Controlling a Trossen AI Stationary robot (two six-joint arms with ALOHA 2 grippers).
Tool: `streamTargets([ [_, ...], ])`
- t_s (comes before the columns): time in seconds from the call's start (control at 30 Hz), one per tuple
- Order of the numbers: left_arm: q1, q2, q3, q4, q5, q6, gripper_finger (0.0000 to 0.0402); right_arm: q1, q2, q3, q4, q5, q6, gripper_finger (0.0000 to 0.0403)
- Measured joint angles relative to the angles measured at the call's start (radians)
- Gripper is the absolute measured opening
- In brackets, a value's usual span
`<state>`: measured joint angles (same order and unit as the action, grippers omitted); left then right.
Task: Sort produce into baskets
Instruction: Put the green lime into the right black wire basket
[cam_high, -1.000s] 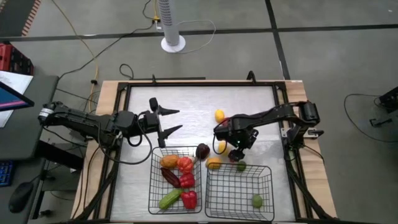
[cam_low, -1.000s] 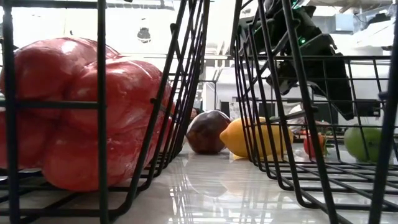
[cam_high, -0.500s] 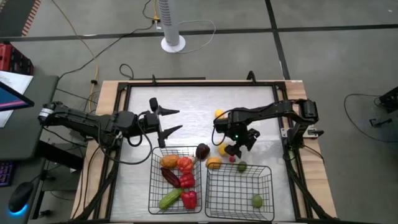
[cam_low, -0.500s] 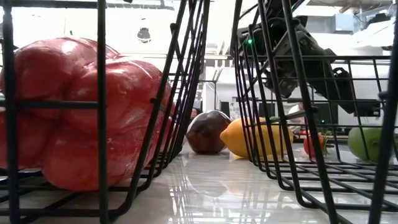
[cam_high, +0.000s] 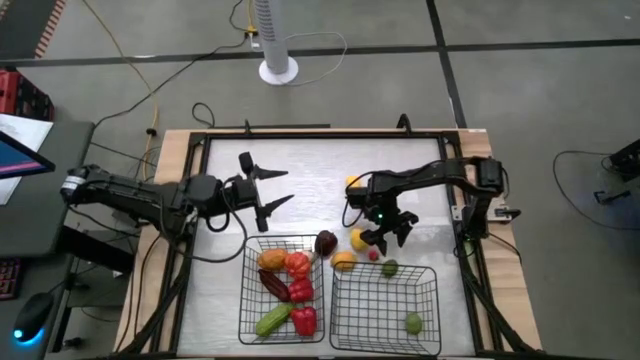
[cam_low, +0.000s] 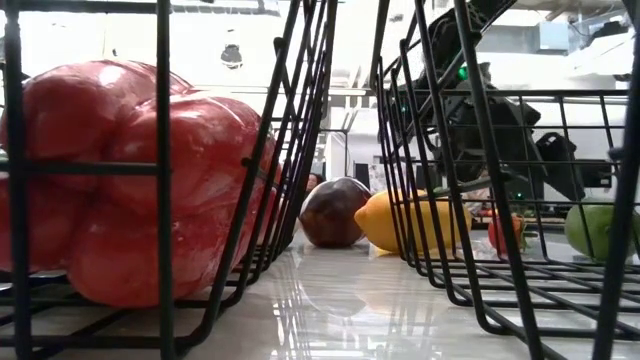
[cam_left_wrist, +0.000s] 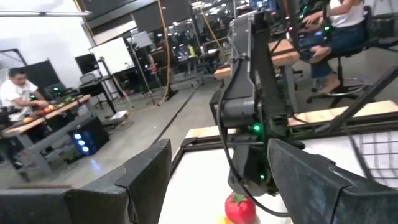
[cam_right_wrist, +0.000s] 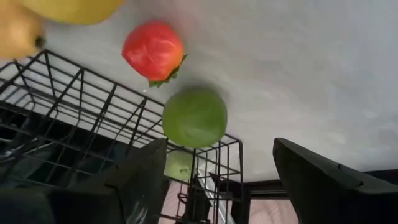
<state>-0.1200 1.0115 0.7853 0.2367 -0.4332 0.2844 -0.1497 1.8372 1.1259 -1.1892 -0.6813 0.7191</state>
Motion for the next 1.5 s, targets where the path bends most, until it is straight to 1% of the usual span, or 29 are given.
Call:
streamTargets([
  [0.17,0.043,0.000,0.000,-0.025,0.000,-0.001,0.0254,0.022,0.032,0.000,0.018,-0.017,-0.002,0.0326],
  [0.43,0.101,0.000,0.000,-0.036,0.003,0.000,0.0254,0.061,0.116,0.000,0.027,-0.093,-0.002,0.0326],
  [0.6,0.126,0.000,0.000,-0.037,0.039,0.010,0.0254,0.081,0.148,0.001,0.022,-0.116,-0.002,0.0326],
  [0.7,0.140,0.000,0.000,-0.037,0.062,0.011,0.0254,0.085,0.149,0.002,0.026,-0.115,-0.002,0.0326],
  [1.1,0.168,0.000,0.000,-0.041,0.064,0.010,0.0254,0.104,0.149,0.002,0.038,-0.095,0.021,0.0325],
  [1.5,0.168,0.000,0.000,-0.047,0.064,0.007,0.0254,0.104,0.148,0.002,0.043,-0.051,0.017,0.0294],
])
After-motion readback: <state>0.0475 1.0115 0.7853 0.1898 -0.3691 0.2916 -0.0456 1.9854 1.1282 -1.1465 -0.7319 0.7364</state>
